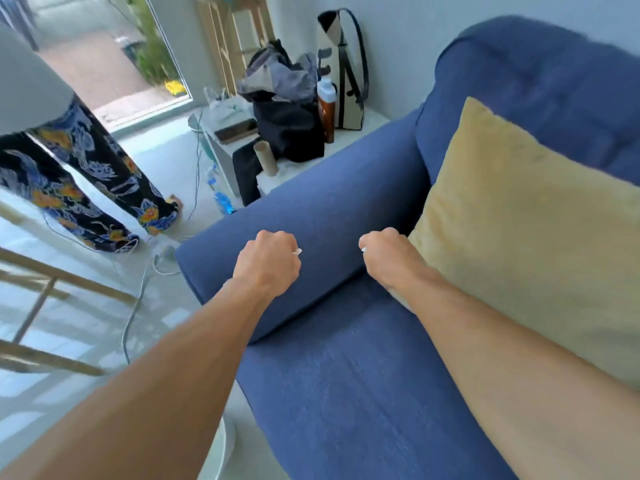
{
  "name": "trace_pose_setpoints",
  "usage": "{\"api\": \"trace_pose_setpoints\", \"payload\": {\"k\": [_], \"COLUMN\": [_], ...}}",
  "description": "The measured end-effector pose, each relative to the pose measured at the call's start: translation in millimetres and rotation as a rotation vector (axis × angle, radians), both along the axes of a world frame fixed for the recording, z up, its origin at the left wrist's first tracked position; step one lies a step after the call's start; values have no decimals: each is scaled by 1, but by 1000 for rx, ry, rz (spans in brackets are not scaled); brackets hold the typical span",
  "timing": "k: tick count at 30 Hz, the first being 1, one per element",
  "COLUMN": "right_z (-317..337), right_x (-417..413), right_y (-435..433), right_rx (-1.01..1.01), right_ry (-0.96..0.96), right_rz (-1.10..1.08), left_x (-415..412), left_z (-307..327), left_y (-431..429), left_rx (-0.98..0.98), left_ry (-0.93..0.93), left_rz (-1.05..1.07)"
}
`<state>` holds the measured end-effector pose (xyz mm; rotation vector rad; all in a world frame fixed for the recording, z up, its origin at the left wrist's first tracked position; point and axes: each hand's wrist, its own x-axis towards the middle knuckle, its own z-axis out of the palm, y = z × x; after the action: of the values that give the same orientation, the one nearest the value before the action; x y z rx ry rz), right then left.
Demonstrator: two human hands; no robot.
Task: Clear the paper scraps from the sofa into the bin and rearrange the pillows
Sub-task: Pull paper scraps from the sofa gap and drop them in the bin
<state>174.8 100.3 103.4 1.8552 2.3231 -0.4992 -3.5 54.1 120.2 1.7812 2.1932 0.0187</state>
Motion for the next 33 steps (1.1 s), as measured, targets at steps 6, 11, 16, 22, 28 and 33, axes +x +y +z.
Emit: {"api": "trace_pose_setpoints", "payload": {"k": [6, 11, 16, 22, 28, 33], "right_z": [141, 229, 302, 355, 394, 411], "right_x": [-23, -48, -88, -156, -248, -305], "right_y": [-32, -58, -101, -152, -207, -250], "right_rx": [170, 304, 433, 576, 642, 668], "right_ry": [11, 9, 35, 52, 139, 275], "right_rz": [14, 86, 183, 301, 511, 704], "left_x": [-35, -68, -107, -171, -242, -273], "left_z": [136, 223, 292, 348, 387, 404], "left_y": [-30, -68, -126, -204, -290, -355], "left_rx": [212, 345, 461, 551, 616, 597], "left_ry": [3, 7, 58, 91, 159, 296], "left_rz": [5, 34, 95, 223, 429, 611]}}
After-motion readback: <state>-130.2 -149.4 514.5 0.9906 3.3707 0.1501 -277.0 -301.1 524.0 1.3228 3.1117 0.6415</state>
